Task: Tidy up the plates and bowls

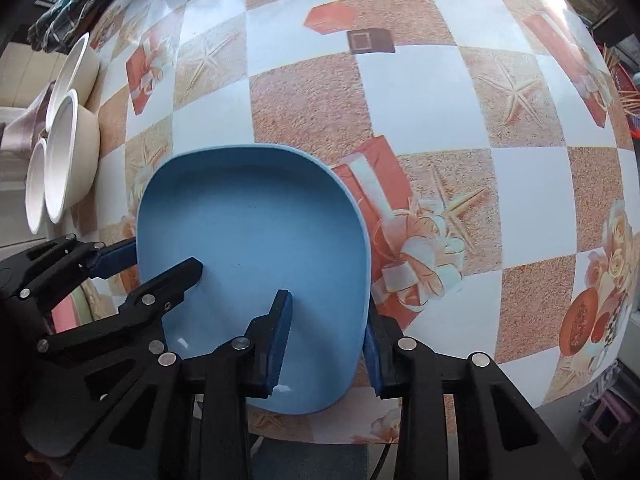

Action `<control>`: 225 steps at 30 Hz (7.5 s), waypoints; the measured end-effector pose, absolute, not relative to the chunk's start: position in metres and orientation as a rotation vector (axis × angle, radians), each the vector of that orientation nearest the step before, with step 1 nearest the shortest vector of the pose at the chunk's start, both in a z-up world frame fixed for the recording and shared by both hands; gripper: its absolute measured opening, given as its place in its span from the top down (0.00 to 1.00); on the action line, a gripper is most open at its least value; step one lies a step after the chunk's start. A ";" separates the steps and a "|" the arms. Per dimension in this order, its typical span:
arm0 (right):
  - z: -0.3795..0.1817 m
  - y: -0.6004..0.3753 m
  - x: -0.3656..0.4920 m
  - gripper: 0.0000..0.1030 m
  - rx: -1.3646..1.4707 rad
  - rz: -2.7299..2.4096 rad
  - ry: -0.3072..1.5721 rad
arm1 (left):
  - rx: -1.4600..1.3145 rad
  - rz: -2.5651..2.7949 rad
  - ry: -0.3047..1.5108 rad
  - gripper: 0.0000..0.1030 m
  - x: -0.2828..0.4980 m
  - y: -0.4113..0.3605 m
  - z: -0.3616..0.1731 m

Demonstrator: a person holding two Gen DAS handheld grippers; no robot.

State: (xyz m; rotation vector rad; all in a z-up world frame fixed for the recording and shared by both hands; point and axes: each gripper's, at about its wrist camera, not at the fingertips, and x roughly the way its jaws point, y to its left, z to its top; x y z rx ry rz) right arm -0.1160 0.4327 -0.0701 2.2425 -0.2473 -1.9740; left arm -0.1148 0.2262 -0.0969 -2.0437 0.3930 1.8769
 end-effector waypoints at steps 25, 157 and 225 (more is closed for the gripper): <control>-0.095 0.302 -0.067 0.65 2.340 -1.836 -0.201 | -2.106 1.792 0.456 0.68 -0.084 0.194 -0.111; -0.119 0.288 -0.070 0.00 2.489 -1.930 -0.197 | -2.226 1.879 0.460 0.15 -0.069 0.126 -0.132; -0.048 0.040 -0.092 0.80 2.094 -1.440 0.213 | -2.321 2.199 -0.001 0.76 0.016 -0.072 -0.049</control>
